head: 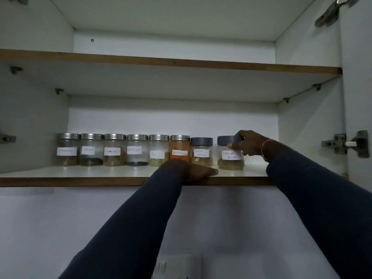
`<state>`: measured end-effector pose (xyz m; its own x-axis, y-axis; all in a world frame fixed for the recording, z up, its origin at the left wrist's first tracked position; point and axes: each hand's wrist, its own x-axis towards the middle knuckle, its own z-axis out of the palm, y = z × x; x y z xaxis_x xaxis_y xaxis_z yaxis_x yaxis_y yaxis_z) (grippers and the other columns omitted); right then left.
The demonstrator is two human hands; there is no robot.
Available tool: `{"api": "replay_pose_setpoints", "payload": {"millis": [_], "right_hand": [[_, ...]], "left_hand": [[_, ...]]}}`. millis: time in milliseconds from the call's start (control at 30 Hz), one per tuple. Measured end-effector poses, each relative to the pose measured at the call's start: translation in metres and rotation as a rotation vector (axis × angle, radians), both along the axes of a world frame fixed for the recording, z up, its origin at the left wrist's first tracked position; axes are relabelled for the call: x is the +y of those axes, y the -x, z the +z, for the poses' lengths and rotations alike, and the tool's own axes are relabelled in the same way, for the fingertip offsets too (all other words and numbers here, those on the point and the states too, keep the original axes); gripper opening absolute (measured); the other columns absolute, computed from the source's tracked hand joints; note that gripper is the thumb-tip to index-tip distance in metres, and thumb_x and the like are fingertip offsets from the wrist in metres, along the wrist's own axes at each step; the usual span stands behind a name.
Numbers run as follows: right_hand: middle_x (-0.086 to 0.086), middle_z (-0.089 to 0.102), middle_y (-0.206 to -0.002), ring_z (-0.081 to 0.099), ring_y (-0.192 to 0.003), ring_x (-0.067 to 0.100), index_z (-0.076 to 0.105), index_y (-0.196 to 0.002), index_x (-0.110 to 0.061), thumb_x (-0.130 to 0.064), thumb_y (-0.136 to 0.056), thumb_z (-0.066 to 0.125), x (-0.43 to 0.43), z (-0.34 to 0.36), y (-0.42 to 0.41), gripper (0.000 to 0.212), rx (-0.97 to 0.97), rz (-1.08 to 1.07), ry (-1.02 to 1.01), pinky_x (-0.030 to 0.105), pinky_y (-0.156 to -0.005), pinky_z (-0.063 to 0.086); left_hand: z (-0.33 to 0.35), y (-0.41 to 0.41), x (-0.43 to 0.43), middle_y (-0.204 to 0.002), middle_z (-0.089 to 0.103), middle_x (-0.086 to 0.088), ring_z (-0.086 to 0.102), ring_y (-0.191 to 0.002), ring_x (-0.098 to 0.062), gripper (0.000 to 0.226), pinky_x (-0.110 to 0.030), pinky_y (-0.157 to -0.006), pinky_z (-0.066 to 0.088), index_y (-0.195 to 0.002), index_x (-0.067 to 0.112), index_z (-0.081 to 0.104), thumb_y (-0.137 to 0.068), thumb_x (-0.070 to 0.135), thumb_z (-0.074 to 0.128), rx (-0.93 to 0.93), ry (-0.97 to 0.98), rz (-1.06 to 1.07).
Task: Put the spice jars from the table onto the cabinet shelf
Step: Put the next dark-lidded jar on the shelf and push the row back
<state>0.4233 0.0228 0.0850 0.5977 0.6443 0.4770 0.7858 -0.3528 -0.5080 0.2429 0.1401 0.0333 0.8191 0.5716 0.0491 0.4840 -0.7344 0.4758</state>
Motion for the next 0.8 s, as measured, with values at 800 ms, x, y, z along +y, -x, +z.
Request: {"api": "replay_pose_setpoints", "payload": {"millis": [800], "right_hand": [[0.013,0.056,-0.103,0.056,-0.091,0.028,0.023,-0.142,-0.009,-0.032,-0.101,0.043,0.062,-0.012,-0.032,0.051,-0.064,-0.15,0.118,0.035,-0.077,0.04]], "left_hand": [[-0.002,-0.01,0.015,-0.149,0.039,-0.007,0.04,-0.132,-0.028,0.082,-0.046,-0.113,0.029,-0.144,0.022,0.039,-0.08,0.074,0.045,-0.005,0.01,-0.058]]}}
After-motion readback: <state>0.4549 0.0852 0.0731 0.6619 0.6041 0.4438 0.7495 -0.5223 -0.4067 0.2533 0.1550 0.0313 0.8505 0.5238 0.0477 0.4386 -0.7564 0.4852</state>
